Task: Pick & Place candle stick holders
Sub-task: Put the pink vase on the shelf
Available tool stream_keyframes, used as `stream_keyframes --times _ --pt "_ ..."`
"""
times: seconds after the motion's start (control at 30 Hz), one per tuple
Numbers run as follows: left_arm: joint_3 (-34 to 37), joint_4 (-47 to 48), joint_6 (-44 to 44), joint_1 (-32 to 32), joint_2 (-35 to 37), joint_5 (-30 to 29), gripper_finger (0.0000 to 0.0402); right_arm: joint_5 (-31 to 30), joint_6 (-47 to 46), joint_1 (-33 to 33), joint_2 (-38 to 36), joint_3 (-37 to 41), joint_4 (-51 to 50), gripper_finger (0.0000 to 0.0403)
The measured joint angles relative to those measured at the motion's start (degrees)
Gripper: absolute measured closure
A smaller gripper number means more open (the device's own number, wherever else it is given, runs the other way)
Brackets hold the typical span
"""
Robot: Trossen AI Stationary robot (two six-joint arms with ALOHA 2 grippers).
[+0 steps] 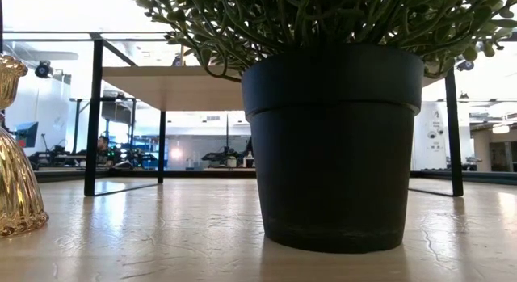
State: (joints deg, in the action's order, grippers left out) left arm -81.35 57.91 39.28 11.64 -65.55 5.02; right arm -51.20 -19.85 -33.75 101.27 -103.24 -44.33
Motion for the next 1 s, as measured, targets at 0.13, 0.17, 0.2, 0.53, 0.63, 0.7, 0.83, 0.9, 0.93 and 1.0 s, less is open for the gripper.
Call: stream_keyframes --times 0.13,0.17,0.2,0.53,0.63,0.7,0.83,0.9,0.93,1.0 --pt "-2.03 -0.01 -1.33 0.0 -0.71 -0.09 0.0375 0.03 0.78 1.13 4.15 -4.66 -0.22 0.0145" --pt "-2.51 -0.02 -1.84 0.0 -0.86 -0.07 0.0375 0.01 0.87 1.52 5.32 -5.96 -0.3 0.0145" --pt "-3.05 0.0 -2.34 0.0 -1.01 -0.11 0.0375 0.0 1.09 1.88 6.46 -7.28 -0.35 0.0144" --pt "-4.63 0.54 -8.67 0.0 -2.59 -0.02 0.0375 0.04 0.58 4.97 19.11 -23.71 -3.8 0.0139" --pt "-4.65 0.86 -10.33 -0.02 -3.11 0.56 0.0375 0.06 0.81 5.41 22.61 -28.79 -3.89 0.0137" --pt "-4.63 0.88 -11.39 -0.02 -3.39 1.75 0.0375 0.12 1.73 5.71 24.49 -31.56 -3.92 0.0137" --pt "-4.63 0.88 -13.26 0.03 -3.37 3.09 0.0375 0.64 2.68 6.64 25.07 -31.03 -1.6 0.014" --pt "-4.63 0.9 -14.24 0.09 -3.31 3.5 0.0375 1.43 0.63 7.31 24.97 -30.99 -1.39 0.014" --pt "-4.63 0.9 -14.64 0.09 -3.29 4.15 0.0375 1.46 0.54 7.43 24.81 -31.04 -1.28 0.0139" --pt "-4.63 0.58 -15.51 0.09 -3.29 4.78 0.0375 1.8 0.58 7.82 24.66 -31.32 -0.98 0.0138"
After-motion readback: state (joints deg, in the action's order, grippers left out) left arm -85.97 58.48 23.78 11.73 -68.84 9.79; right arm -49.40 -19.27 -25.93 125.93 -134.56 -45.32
